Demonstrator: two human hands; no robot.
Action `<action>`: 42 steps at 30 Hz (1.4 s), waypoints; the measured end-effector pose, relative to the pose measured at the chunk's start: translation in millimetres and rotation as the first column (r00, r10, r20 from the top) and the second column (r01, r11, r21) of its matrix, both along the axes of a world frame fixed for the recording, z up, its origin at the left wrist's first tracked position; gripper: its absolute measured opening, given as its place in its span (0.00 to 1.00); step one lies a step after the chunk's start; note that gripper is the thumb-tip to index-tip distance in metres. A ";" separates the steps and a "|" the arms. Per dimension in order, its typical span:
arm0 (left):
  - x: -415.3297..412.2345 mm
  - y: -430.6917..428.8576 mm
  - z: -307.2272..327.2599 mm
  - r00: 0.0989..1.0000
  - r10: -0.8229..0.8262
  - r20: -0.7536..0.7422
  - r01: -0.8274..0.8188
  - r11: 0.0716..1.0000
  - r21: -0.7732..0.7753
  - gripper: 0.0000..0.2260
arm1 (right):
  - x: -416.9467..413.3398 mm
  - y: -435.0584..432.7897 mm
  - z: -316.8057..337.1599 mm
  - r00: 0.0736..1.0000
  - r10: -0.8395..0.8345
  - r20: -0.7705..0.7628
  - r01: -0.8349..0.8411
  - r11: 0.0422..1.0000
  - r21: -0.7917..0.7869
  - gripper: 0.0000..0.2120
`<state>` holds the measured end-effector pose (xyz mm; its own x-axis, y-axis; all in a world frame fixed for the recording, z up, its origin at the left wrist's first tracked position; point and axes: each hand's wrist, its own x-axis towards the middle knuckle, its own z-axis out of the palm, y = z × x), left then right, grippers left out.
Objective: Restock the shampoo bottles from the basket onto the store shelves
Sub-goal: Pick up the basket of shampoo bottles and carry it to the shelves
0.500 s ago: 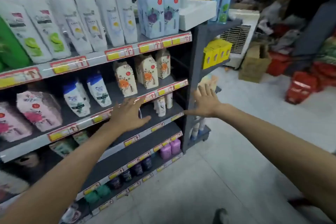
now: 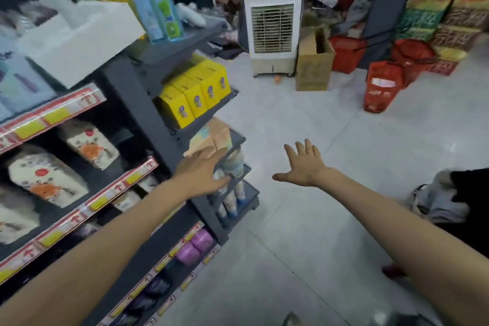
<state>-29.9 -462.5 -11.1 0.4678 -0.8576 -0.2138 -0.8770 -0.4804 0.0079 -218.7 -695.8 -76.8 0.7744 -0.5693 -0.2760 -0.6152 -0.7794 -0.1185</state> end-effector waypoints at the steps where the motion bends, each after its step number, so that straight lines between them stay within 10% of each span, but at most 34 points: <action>1: -3.9 -27.4 1.0 1.000 -0.031 0.000 0.031 0.999 0.014 0.41 | -8.5 -20.7 0.6 1.000 -0.028 0.001 0.028 1.000 0.008 0.53; 42: -16.9 -1029.5 -69.0 0.895 -0.424 -0.136 0.439 0.890 0.118 0.40 | -160.1 -819.5 -52.3 0.748 -0.663 0.010 0.662 0.747 0.056 0.46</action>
<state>-46.8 -1492.0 -80.1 0.0269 -0.9265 -0.3754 -0.9959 -0.0574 0.0704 -378.8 -1515.2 -129.1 0.2148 -0.9294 -0.3001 -0.9710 -0.1700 -0.1683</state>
